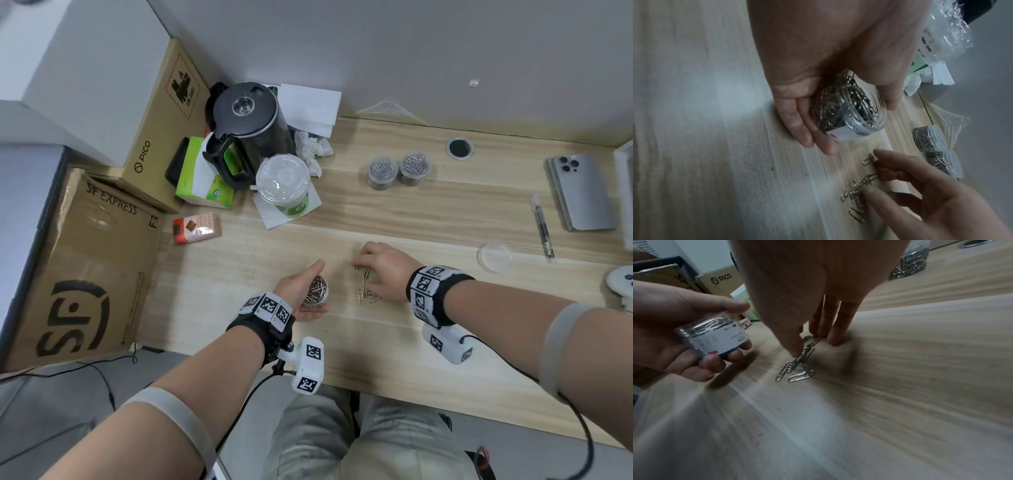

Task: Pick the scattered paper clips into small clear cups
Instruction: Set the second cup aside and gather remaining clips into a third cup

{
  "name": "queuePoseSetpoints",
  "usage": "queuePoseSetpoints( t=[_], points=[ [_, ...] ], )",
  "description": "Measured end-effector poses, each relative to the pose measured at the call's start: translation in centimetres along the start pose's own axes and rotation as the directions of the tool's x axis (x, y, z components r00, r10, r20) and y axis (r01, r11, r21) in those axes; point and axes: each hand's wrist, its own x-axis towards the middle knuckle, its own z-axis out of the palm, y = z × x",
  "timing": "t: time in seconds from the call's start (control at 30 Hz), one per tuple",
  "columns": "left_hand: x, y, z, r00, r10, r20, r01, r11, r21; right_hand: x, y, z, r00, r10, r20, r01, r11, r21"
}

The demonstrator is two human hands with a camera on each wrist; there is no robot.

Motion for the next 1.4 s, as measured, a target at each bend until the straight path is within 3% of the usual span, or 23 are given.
queuePoseSetpoints(
  t=[0.9,1.03,1.4],
  points=[
    [0.4,0.7,0.7,1.000,0.023,0.010,-0.024,0.999,0.036,-1.2,0.5,0.3,0.992,-0.018,0.124,0.018,1.000,0.005],
    [0.6,0.7,1.0,0.999,0.028,0.019,-0.029,0.999,0.042,-1.4,0.3,0.8,0.995,-0.025,0.096,0.022,0.999,0.029],
    [0.7,1.0,1.2,1.000,0.022,0.021,-0.023,0.999,0.042,-0.8,-0.3,0.1,0.987,0.098,0.131,-0.103,0.994,0.027]
  ],
)
